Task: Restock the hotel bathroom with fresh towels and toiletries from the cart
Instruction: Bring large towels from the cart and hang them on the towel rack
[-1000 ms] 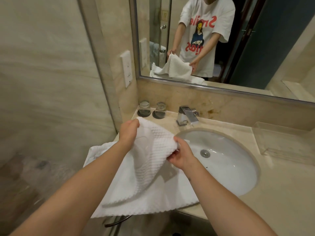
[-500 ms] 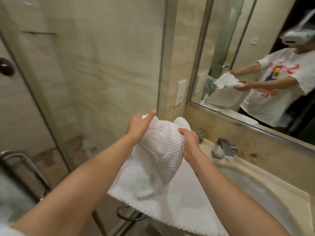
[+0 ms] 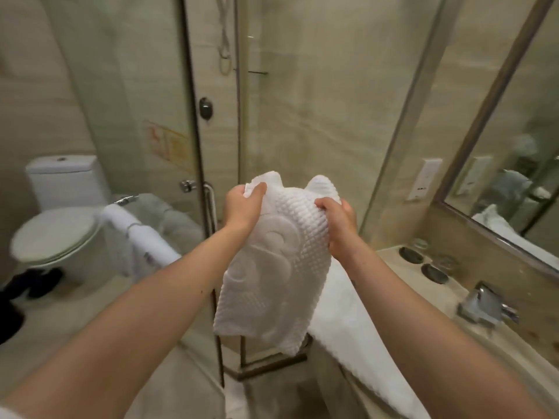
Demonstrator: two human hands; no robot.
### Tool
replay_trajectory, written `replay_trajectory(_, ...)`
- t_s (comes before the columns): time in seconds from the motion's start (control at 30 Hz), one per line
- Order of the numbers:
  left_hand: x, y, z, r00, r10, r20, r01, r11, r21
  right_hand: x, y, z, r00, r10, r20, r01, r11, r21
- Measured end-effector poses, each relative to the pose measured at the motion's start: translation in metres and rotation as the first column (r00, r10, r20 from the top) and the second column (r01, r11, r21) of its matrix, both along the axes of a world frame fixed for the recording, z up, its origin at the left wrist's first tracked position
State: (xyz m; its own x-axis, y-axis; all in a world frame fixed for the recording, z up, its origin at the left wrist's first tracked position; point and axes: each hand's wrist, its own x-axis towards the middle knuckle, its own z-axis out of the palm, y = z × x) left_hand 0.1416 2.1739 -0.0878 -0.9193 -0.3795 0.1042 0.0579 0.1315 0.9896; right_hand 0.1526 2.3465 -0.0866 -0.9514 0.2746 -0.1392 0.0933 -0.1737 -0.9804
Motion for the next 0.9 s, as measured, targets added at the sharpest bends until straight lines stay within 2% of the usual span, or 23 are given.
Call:
replay_trajectory(0.13, 0.029, -0.05, -0.001, 0.98, 0.196, -0.031, -0.196, 0.98, -0.02, 0.011, -0.055, 0.0, 0.992, 0.122, 0.0, -0.122, 0.993, 0.0)
replay_trajectory(0.27, 0.05, -0.105, -0.003, 0.941, 0.339, -0.021, -0.338, 0.941, 0.037, 0.018, -0.116, 0.001, 0.976, 0.218, 0.024, -0.219, 0.976, 0.016)
replay_trajectory(0.4, 0.067, -0.167, -0.005, 0.891, 0.454, -0.018, -0.451, 0.888, 0.089, 0.02, -0.183, 0.001, 0.956, 0.291, -0.035, -0.291, 0.957, 0.003)
replay_trajectory(0.63, 0.078, -0.297, 0.0, 0.852, 0.521, -0.044, -0.515, 0.851, 0.101, 0.01, -0.318, 0.0, 0.944, 0.314, -0.101, -0.315, 0.949, 0.006)
replay_trajectory(0.9, 0.07, -0.446, 0.014, 0.851, 0.52, -0.075, -0.517, 0.854, 0.066, -0.008, -0.465, 0.004, 0.916, 0.375, -0.145, -0.381, 0.924, -0.019)
